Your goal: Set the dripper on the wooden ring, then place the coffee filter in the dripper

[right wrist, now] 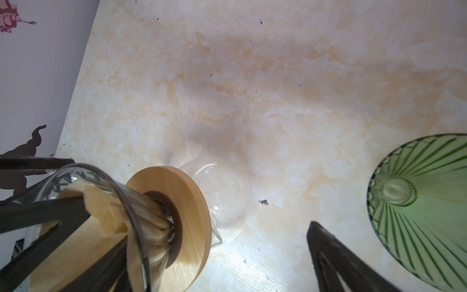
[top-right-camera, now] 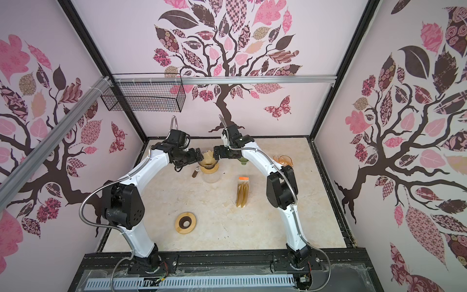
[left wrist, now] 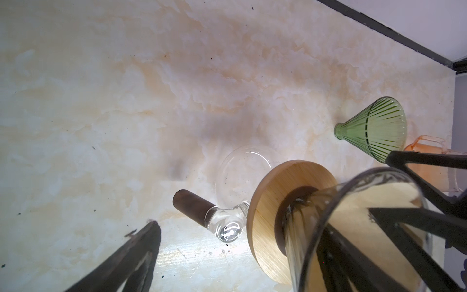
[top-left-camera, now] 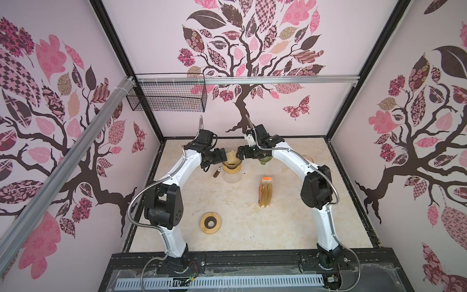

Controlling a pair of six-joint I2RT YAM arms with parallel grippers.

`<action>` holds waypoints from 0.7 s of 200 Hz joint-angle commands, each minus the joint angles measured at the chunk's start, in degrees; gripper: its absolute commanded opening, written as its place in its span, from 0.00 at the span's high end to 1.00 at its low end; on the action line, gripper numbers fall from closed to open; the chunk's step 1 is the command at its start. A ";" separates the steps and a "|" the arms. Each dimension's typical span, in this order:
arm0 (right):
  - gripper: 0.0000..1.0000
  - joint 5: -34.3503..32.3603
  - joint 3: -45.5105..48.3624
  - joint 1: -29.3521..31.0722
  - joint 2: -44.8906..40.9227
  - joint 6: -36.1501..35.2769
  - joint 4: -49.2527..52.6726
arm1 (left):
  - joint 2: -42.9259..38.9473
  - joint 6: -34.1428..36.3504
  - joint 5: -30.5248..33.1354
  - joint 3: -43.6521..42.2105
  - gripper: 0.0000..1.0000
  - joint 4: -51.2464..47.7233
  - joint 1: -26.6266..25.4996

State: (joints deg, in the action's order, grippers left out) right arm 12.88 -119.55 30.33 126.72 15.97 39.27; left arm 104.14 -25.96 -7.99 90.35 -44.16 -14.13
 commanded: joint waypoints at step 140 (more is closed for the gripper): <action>0.00 7.19 0.98 -1.75 -8.00 -0.04 -1.55 | 0.84 0.30 0.62 2.47 0.04 0.01 0.47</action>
State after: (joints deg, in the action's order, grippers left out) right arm 17.72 -118.28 29.19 124.81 15.86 38.96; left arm 104.75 -25.89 -7.81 90.32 -44.25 -13.98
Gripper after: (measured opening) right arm 0.999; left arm 0.961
